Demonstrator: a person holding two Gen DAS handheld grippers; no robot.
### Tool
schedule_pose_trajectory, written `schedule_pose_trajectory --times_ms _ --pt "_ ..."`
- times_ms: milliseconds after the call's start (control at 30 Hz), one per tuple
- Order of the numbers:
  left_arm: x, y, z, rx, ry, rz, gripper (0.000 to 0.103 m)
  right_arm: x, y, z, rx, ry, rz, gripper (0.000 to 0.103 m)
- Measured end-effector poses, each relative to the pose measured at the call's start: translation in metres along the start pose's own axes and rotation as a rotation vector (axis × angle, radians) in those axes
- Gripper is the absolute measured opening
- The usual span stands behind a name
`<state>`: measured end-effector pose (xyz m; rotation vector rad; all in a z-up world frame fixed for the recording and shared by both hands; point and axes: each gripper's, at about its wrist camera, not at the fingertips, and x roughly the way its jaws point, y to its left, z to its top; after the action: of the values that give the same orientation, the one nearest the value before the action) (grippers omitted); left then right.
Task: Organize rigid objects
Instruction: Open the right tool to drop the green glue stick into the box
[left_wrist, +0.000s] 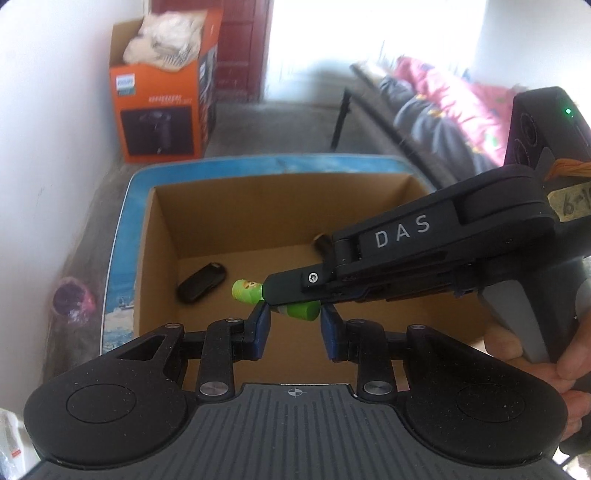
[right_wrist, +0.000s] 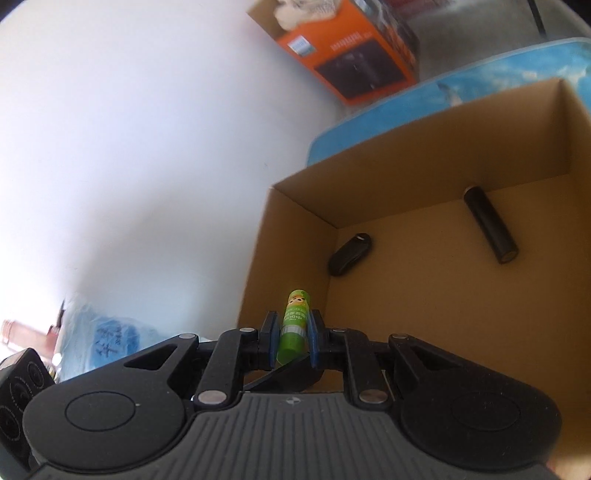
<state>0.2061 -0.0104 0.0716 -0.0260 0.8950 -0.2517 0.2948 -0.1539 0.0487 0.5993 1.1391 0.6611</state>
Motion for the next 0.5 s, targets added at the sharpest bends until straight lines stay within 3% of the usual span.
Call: schedule_pose_trajectory --times_ms 200,500 --pt "0.041 0.024 0.013 -0.031 0.107 0.072 0.029 0.062 -0.029 0.034 0.097 0.101 -0.024 0.017" --pt "0.027 0.028 0.008 -0.006 0.061 0.086 0.032 0.099 -0.042 0.030 0.162 0.174 -0.030 0.017"
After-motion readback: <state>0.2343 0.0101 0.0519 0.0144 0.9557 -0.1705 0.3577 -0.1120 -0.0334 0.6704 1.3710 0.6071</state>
